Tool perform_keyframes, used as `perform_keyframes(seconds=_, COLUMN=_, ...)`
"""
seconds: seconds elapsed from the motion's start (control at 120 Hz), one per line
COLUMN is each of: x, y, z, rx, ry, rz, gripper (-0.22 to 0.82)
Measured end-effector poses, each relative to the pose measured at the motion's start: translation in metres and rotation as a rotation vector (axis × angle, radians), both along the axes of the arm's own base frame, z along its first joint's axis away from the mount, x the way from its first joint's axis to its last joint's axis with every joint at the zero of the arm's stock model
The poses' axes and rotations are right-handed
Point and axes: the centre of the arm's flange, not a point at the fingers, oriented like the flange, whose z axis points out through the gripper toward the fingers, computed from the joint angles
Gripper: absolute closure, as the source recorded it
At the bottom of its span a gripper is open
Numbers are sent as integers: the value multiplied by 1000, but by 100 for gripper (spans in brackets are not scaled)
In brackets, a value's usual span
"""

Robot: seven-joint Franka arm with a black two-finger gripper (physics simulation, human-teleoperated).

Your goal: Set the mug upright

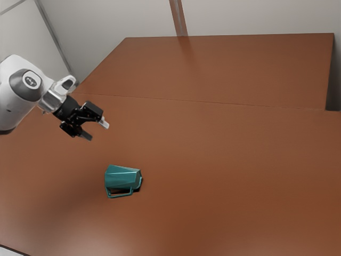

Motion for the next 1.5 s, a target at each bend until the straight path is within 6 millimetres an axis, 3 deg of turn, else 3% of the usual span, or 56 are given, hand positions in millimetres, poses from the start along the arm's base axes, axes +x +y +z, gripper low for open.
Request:
perform_keyframes(seconds=0.267, x=-14, y=19, z=-36, rx=-86, ry=-102, rz=2, gripper=2)
perform_keyframes(seconds=0.458, x=-38, y=36, z=-76, rx=-151, ry=-122, rz=25, gripper=2)
perform_keyframes(seconds=0.875, x=-57, y=44, z=-132, rx=-222, ry=-79, rz=2, gripper=2)
perform_keyframes(seconds=1.108, x=-58, y=40, z=-151, rx=-260, ry=-64, rz=-3, gripper=2)
perform_keyframes(seconds=1.5, x=-52, y=24, z=-164, rx=-302, ry=-89, rz=-38, gripper=2)
